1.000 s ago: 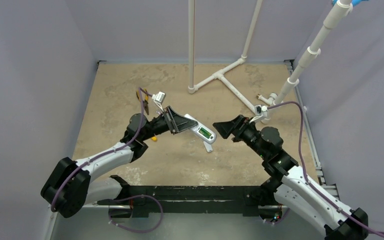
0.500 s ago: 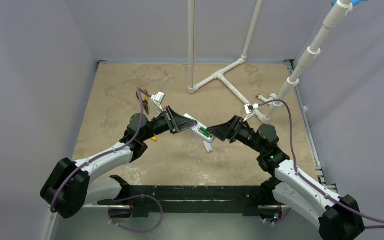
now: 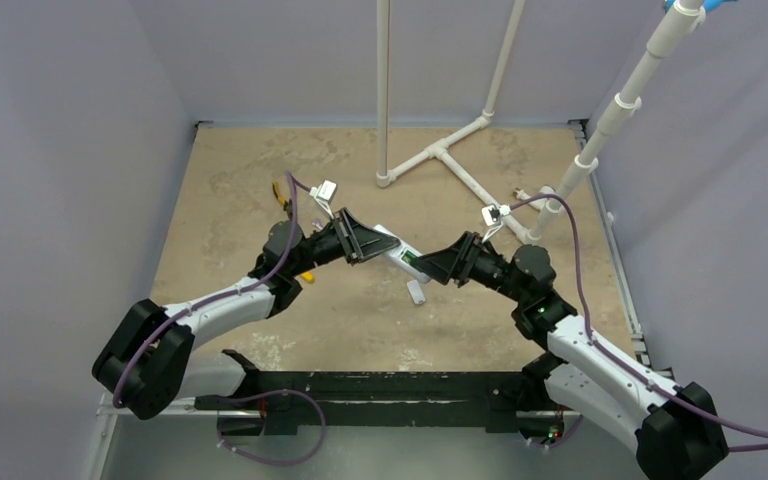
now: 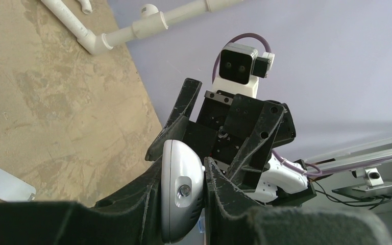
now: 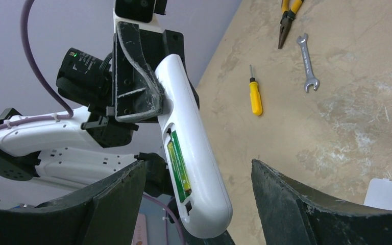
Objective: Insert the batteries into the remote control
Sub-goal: Load the battery into the remote control, then pick up the battery cover at the center of the board.
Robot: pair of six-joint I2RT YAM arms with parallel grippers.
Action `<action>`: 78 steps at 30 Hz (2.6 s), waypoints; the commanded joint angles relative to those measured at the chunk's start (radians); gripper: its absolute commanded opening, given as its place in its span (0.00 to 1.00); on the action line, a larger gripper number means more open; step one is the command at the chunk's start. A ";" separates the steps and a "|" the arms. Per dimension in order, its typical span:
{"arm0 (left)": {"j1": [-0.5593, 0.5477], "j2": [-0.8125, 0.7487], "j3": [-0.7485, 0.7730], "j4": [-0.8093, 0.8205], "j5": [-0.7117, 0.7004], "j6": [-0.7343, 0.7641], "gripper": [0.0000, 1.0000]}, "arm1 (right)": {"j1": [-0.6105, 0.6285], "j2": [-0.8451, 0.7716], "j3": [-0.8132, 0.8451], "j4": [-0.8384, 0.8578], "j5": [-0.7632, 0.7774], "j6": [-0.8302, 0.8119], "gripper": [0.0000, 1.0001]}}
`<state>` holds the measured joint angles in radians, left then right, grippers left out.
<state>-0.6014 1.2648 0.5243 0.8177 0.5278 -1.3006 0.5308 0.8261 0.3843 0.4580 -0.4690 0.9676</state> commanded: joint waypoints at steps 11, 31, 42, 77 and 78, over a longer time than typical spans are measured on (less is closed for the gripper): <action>0.004 -0.058 0.029 0.044 0.002 0.001 0.00 | -0.003 0.018 0.015 0.070 -0.006 0.007 0.65; 0.001 -0.103 0.009 0.005 -0.003 0.027 0.00 | -0.003 0.043 0.005 0.091 0.010 0.036 0.38; 0.001 -0.130 -0.005 -0.082 -0.006 0.076 0.00 | -0.004 -0.040 0.150 -0.192 0.111 -0.214 0.76; 0.354 -0.313 -0.055 -0.470 0.119 0.212 0.00 | 0.287 0.468 0.261 -0.523 0.602 -0.606 0.60; 0.354 -0.310 -0.055 -0.465 0.121 0.210 0.00 | 0.294 0.483 0.268 -0.525 0.594 -0.613 0.60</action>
<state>-0.2554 0.9657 0.4545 0.3092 0.6250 -1.0885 0.8074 1.2766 0.5941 -0.1200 0.1631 0.4095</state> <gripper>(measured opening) 0.251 0.609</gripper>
